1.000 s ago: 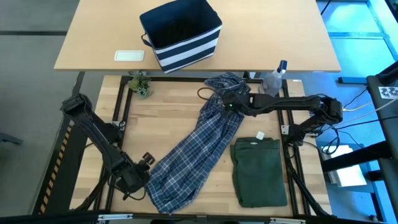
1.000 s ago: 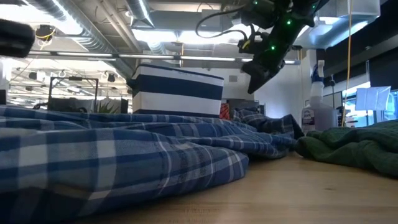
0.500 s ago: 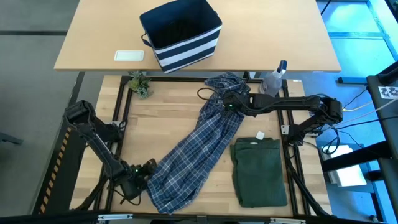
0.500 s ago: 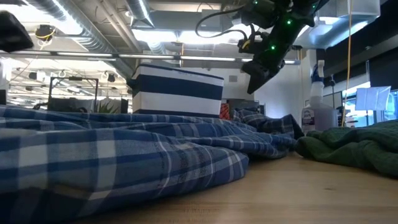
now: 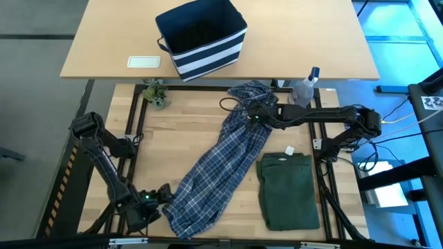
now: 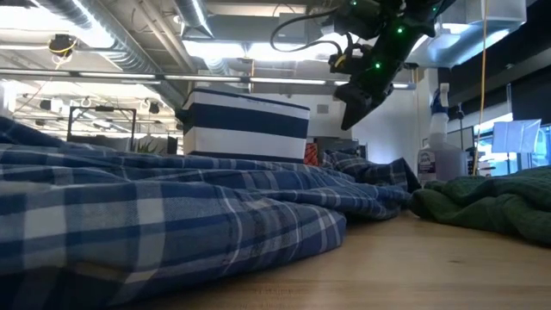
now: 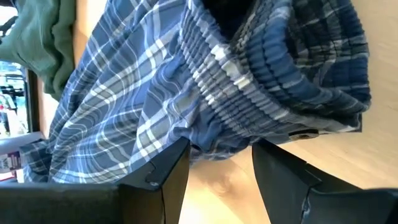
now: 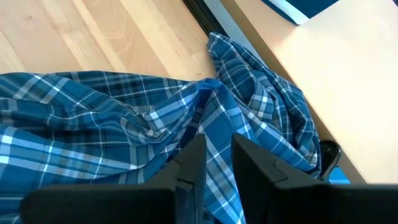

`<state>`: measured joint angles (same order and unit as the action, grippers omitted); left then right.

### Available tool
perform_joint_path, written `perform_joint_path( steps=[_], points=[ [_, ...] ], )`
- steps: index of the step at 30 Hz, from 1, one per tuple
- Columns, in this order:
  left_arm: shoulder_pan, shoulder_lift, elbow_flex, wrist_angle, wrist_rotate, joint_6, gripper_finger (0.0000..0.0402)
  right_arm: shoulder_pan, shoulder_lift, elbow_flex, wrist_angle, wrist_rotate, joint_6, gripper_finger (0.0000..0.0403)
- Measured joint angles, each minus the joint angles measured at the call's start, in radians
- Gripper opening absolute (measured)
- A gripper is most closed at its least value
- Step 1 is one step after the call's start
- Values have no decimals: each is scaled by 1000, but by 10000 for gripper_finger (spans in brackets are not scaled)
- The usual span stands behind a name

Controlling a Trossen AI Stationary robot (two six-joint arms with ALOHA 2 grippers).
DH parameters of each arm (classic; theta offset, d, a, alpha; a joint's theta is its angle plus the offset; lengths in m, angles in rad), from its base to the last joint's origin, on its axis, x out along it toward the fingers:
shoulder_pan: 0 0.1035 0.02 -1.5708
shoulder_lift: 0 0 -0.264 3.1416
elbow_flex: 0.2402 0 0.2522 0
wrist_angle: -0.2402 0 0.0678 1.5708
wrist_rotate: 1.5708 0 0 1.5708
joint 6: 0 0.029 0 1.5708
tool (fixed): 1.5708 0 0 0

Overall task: Fold Laundry from Bin
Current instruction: Fold the blue checkered pants

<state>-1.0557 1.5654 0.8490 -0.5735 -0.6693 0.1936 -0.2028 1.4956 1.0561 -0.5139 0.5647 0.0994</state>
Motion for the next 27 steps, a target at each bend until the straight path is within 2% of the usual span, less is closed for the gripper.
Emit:
perform_joint_path(
  steps=[15,20,27],
  points=[
    [-47,0,0,24,-95,-7,169,0,0,0,45,-26,1,76],
    [-54,0,0,95,-141,48,169,-1,0,0,49,-26,1,76],
    [-54,0,0,129,-149,106,169,0,0,0,51,-35,0,76]
  ],
)
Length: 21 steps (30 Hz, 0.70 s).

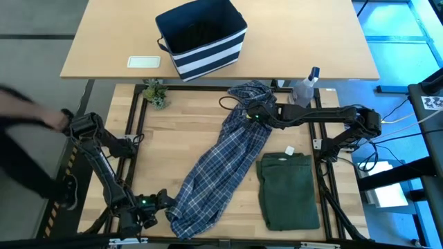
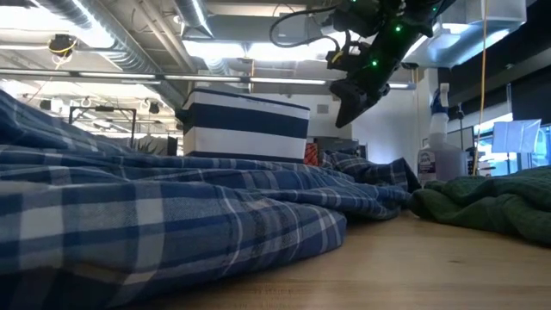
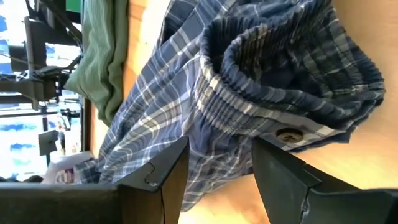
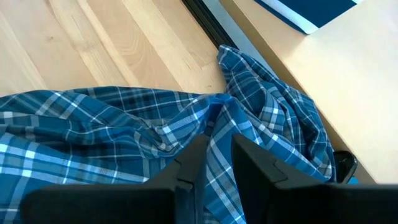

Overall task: Fold Laundry from Bin
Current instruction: Fold the blue checkered pants

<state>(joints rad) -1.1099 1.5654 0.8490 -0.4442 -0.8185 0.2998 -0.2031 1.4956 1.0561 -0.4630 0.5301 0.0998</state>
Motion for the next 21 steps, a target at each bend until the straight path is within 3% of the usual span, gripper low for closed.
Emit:
perform_joint_path(
  steps=[9,21],
  points=[
    [20,0,0,20,29,104,169,0,0,0,20,-13,0,76],
    [142,0,0,54,267,418,169,0,0,0,70,-43,-2,76]
  ],
)
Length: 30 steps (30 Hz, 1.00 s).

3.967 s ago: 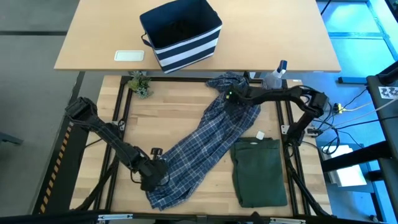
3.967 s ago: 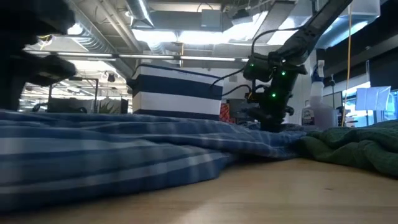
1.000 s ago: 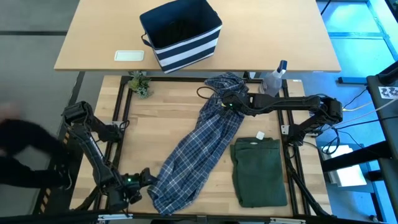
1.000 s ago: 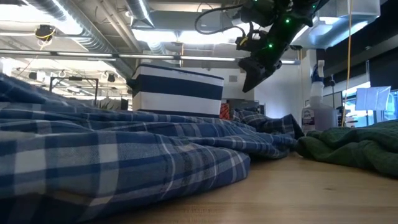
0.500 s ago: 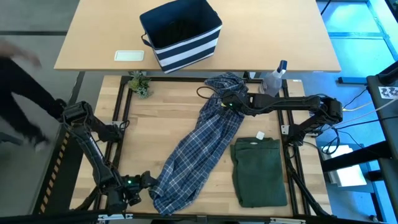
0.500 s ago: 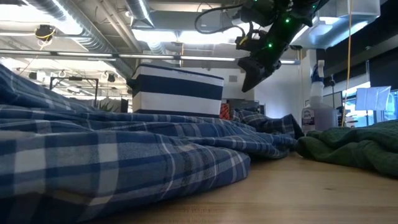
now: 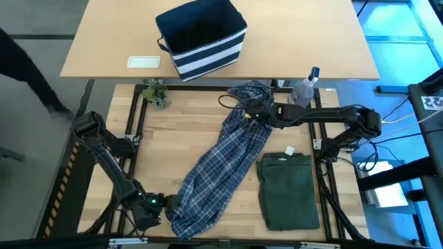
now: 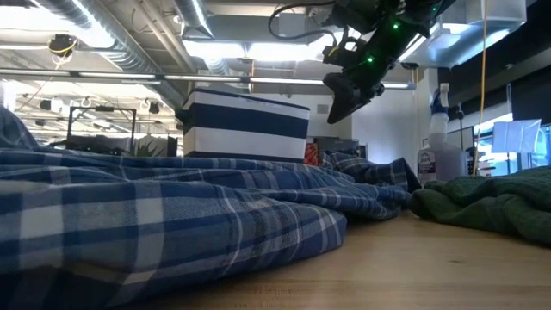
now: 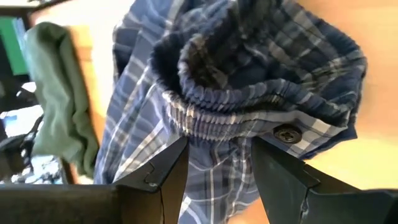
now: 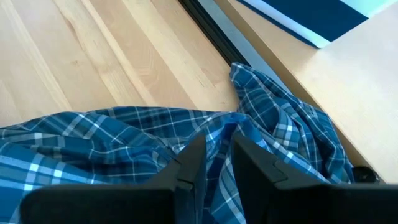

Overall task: Fold Laundry from Bin
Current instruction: Fold the blue checkered pants

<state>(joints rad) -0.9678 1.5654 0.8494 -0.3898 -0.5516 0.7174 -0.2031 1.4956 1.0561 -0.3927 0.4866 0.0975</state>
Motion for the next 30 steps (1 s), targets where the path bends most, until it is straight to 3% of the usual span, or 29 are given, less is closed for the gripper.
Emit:
perform_joint_path(
  steps=[6,9,12,16,19,24,30],
  points=[
    [37,0,0,5,55,71,169,0,0,0,0,-1,0,76],
    [53,0,0,33,60,37,161,0,0,0,0,-5,0,76],
    [72,0,0,69,93,-44,117,0,0,0,0,-14,1,76],
    [88,0,0,89,127,-140,20,2,0,0,10,-60,1,76],
    [91,0,0,88,117,-164,5,28,0,0,39,-72,-18,76],
    [91,0,0,51,103,-214,2,130,0,52,33,-43,-55,76],
    [75,0,0,-166,36,-387,1,329,5,88,91,-8,-59,76]
  ],
)
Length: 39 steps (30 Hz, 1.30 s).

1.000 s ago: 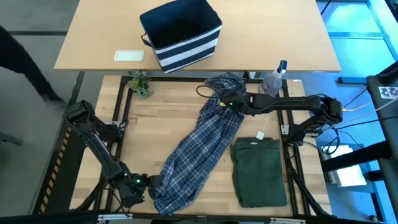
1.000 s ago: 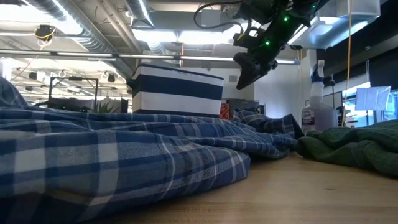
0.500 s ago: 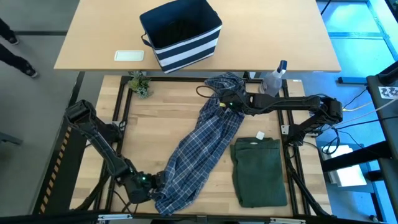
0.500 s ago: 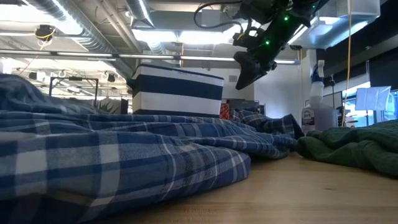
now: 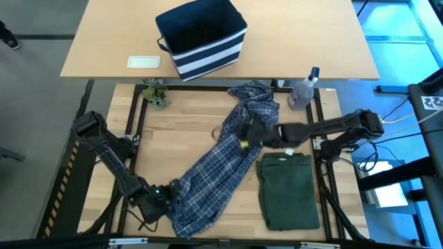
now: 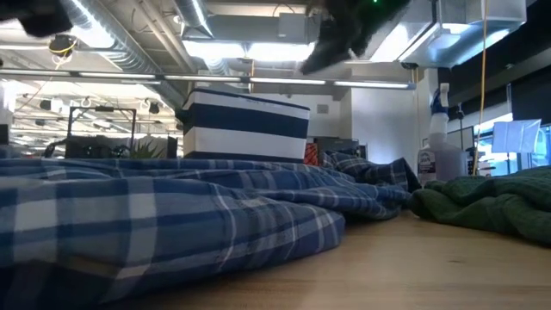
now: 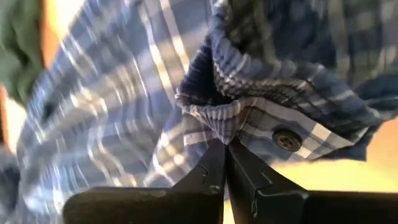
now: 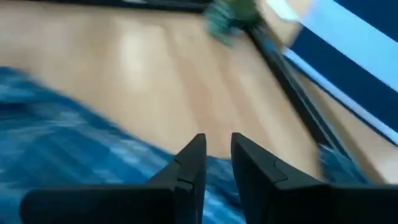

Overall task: Fold Laundry from Bin
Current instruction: Fold the blue checkered pants

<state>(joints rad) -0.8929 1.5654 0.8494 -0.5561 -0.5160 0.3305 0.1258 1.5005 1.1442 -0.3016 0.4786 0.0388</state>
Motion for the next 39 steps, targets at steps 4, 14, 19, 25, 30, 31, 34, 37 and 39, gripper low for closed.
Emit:
perform_joint_path(
  steps=[4,14,19,25,30,31,34,37,39],
  points=[
    [-18,0,0,-115,-36,-118,1,135,46,0,21,0,19,76],
    [-42,0,0,-221,-52,-270,0,363,321,0,221,-43,-25,76],
    [-20,0,0,-219,-50,-278,0,414,456,82,336,-136,-121,97],
    [18,0,-1,-220,-53,-286,0,424,557,252,287,-143,-176,173],
    [50,0,-1,-219,-55,-328,0,424,624,342,285,-176,-210,226],
    [53,0,-1,-219,-56,-332,0,424,640,358,285,-177,-215,232],
    [63,0,-1,-218,-84,-365,0,425,694,410,282,-177,-216,242],
    [71,0,-1,-217,-101,-395,0,432,754,477,283,-184,-205,243],
    [77,0,-1,-215,-101,-414,0,432,793,527,273,-182,-206,243]
  ],
)
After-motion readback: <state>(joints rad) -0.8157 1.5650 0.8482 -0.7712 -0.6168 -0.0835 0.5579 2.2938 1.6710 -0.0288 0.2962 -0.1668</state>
